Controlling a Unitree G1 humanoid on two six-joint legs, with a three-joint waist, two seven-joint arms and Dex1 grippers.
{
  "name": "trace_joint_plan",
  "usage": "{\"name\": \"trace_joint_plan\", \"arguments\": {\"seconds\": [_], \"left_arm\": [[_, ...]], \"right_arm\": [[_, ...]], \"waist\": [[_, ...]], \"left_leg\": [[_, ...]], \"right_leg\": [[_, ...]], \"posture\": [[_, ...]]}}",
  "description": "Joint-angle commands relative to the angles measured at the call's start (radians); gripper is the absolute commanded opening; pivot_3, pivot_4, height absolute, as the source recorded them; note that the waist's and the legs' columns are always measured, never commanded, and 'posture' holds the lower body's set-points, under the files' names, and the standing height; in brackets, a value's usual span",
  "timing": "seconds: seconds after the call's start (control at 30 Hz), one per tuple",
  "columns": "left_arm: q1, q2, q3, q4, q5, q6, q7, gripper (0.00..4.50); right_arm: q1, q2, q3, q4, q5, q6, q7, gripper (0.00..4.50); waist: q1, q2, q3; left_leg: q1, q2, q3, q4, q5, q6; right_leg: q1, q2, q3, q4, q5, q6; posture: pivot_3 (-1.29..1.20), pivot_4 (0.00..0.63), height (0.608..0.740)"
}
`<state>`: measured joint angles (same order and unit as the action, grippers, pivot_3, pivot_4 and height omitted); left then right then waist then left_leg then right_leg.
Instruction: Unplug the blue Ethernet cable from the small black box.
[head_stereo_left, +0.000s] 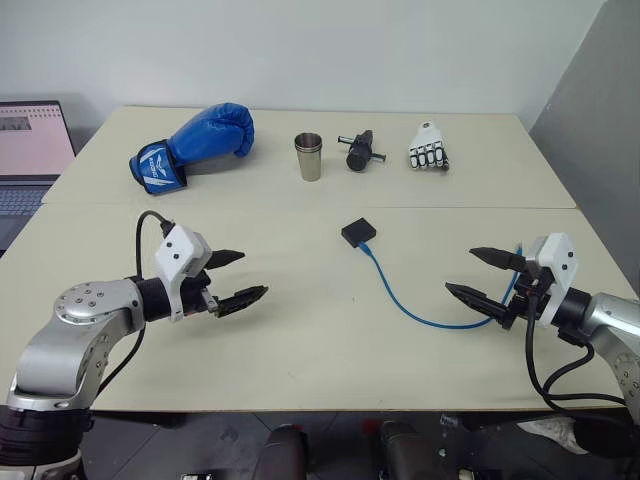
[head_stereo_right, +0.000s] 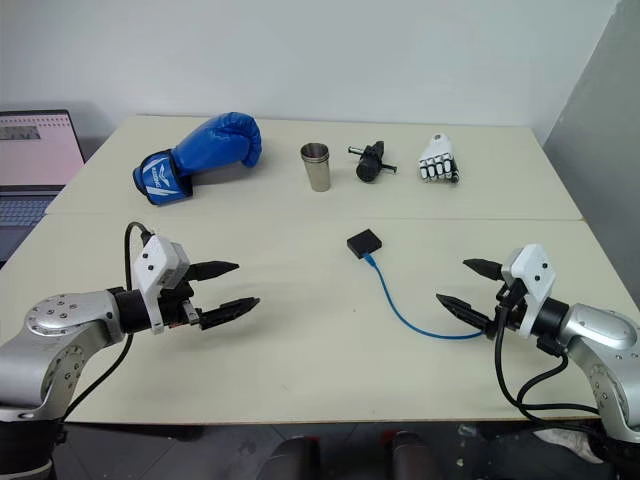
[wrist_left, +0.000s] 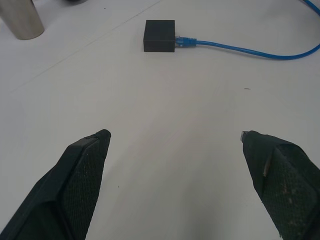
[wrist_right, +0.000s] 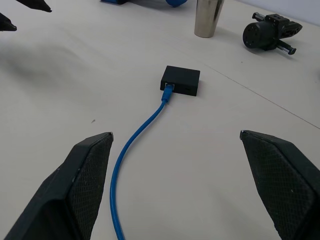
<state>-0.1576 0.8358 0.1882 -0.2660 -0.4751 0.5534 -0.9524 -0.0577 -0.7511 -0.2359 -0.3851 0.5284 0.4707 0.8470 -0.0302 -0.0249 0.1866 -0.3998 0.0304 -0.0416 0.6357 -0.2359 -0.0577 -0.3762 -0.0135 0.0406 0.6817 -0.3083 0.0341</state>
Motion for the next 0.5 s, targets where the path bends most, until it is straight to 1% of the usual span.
{"name": "trace_joint_plan", "arguments": {"seconds": [0.03, 0.5], "left_arm": [[0.006, 0.01, 0.011, -0.033, -0.009, -0.025, -0.014, 4.46], [0.015, 0.009, 0.01, -0.025, 0.006, -0.048, -0.01, 4.46]], "right_arm": [[-0.006, -0.016, -0.025, -0.013, 0.001, -0.021, 0.009, 4.31], [-0.027, -0.001, 0.017, -0.019, -0.008, -0.009, -0.009, 4.31]], "waist": [[0.0, 0.0, 0.0], [0.0, 0.0, 0.0]], "left_leg": [[0.0, 0.0, 0.0, 0.0, 0.0, 0.0], [0.0, 0.0, 0.0, 0.0, 0.0, 0.0]], "right_leg": [[0.0, 0.0, 0.0, 0.0, 0.0, 0.0], [0.0, 0.0, 0.0, 0.0, 0.0, 0.0]], "posture": [[0.0, 0.15, 0.74], [0.0, 0.15, 0.74]]}}
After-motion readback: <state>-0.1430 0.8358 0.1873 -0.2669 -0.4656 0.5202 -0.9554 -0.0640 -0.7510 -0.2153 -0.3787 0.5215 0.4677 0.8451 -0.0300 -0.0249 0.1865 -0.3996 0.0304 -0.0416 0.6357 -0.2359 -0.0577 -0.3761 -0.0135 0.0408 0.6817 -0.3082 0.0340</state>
